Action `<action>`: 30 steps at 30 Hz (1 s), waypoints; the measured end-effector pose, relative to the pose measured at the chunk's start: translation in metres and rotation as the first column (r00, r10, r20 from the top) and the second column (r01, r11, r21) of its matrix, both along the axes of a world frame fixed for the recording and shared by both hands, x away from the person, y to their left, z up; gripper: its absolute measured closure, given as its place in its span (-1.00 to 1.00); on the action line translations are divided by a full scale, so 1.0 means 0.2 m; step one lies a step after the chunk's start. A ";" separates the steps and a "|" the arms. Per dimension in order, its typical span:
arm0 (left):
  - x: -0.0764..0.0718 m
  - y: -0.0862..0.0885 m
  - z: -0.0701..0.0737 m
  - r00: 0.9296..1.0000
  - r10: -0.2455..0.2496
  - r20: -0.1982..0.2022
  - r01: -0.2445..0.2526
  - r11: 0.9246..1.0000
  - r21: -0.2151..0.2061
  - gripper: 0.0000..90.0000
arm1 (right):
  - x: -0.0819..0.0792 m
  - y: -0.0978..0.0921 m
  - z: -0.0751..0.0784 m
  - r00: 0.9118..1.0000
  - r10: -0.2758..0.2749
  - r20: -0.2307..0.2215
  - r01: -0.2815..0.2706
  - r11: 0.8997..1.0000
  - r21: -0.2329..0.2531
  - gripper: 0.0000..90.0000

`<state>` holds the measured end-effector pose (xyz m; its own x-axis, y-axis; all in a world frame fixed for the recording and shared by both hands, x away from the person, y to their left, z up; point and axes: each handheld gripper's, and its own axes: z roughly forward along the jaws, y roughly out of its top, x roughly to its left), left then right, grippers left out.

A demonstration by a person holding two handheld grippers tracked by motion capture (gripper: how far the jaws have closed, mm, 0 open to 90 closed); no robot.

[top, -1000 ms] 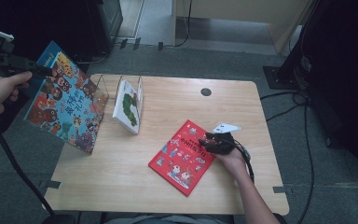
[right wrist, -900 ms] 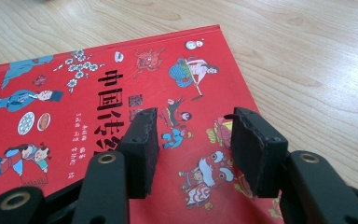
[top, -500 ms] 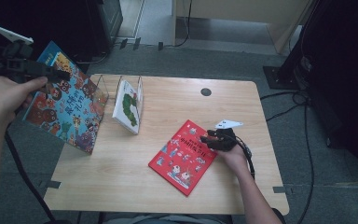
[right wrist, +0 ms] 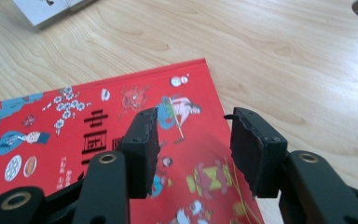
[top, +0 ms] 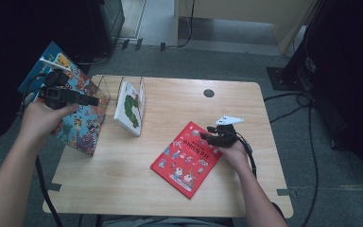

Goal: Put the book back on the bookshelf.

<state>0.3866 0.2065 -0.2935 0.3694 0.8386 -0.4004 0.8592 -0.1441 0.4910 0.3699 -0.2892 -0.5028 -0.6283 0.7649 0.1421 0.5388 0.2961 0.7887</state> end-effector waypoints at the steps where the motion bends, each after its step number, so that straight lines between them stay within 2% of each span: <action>1: -0.01 -0.01 -0.02 1.000 -0.007 0.001 0.007 1.000 -0.004 0.04 | 0.00 0.01 0.00 1.000 0.001 -0.004 -0.001 1.000 0.001 0.14; 3: -0.03 -0.04 -0.06 1.000 -0.016 -0.005 0.016 1.000 -0.011 0.04 | 0.02 0.02 0.00 1.000 0.010 -0.009 -0.010 1.000 0.000 0.14; 7: -0.06 -0.09 -0.16 0.999 -0.035 -0.021 0.035 0.999 0.001 0.03 | 0.03 0.04 0.00 1.000 0.021 -0.010 -0.021 1.000 0.004 0.15; 12: -0.08 -0.15 -0.28 0.997 -0.050 -0.050 0.049 0.999 -0.022 0.02 | 0.05 0.06 0.00 0.999 0.033 -0.013 -0.033 0.999 0.002 0.15; 14: -0.09 -0.18 -0.34 0.997 -0.056 -0.057 0.055 0.998 -0.004 0.01 | 0.06 0.07 0.00 0.999 0.034 -0.013 -0.034 0.999 0.002 0.15; 23: -0.10 -0.32 -0.56 0.989 -0.122 -0.088 0.119 0.992 -0.039 0.00 | 0.05 0.07 -0.01 0.999 0.032 -0.032 -0.032 0.999 0.001 0.15; 26: -0.11 -0.37 -0.62 0.984 -0.146 -0.098 0.143 0.989 -0.033 -0.01 | 0.04 0.07 -0.01 0.999 0.028 -0.034 -0.028 1.000 -0.003 0.15; 27: -0.11 -0.38 -0.63 0.983 -0.152 -0.099 0.148 0.988 -0.040 -0.01 | 0.04 0.06 -0.01 0.999 0.027 -0.037 -0.027 1.000 -0.005 0.15; 30: -0.11 -0.43 -0.68 0.984 -0.142 -0.112 0.131 0.987 -0.097 -0.03 | 0.04 0.06 -0.02 0.999 0.024 -0.044 -0.025 1.000 -0.005 0.15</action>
<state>0.3637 0.1212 -0.4303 0.4238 0.7427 -0.5184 0.8870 -0.2247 0.4033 0.3775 -0.2777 -0.5058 -0.6400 0.7501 0.1664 0.5657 0.3136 0.7627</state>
